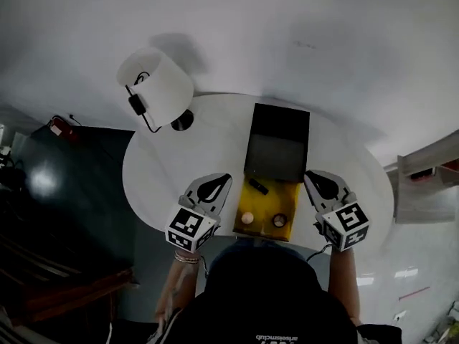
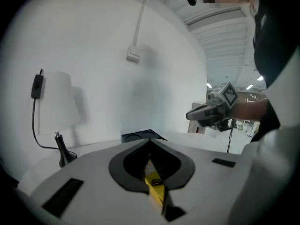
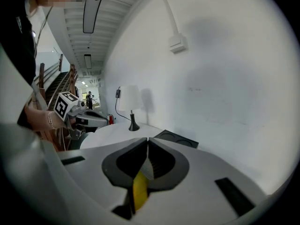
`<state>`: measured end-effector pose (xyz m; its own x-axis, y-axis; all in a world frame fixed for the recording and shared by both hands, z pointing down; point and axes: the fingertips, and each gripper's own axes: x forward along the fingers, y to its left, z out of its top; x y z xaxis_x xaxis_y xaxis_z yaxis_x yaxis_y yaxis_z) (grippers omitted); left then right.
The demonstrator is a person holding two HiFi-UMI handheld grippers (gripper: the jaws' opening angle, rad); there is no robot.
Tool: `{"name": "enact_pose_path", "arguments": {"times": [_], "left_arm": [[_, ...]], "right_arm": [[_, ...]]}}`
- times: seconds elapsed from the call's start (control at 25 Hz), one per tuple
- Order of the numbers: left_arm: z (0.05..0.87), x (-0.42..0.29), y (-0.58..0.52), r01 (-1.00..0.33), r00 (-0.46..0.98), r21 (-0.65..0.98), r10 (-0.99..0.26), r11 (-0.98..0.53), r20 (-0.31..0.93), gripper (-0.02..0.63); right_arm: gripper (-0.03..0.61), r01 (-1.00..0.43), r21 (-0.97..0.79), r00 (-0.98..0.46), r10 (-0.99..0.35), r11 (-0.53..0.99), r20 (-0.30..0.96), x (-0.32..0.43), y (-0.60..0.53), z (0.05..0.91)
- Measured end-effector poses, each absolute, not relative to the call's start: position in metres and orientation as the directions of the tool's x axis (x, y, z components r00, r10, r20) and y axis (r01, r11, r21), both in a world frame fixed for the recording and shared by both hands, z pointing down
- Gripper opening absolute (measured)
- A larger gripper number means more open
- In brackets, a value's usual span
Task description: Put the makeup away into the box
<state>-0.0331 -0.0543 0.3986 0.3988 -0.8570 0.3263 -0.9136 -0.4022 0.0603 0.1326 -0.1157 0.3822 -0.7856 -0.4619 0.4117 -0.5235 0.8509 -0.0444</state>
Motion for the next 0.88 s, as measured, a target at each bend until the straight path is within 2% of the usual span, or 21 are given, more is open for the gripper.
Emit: {"name": "enact_pose_path", "arguments": {"times": [0.28,0.6,0.88], "left_arm": [[0.369,-0.022,-0.07,-0.9,0.422,0.016,-0.863,-0.435,0.279,0.017],[0.335,-0.01,-0.073,-0.885,0.449,-0.024,-0.865,-0.466,0.223,0.017],[0.312,-0.016,-0.075,-0.9,0.424,-0.029,-0.889,-0.435,0.171,0.018]], "right_arm": [[0.026,-0.554,-0.003,-0.777,-0.516,0.833,0.36,0.148,-0.121,0.355],[0.024,-0.584,0.044,-0.783,-0.577,0.81,0.23,0.161,-0.119,0.307],[0.021,-0.614,0.076,-0.77,-0.617,0.786,0.163,0.176,-0.117,0.286]]}}
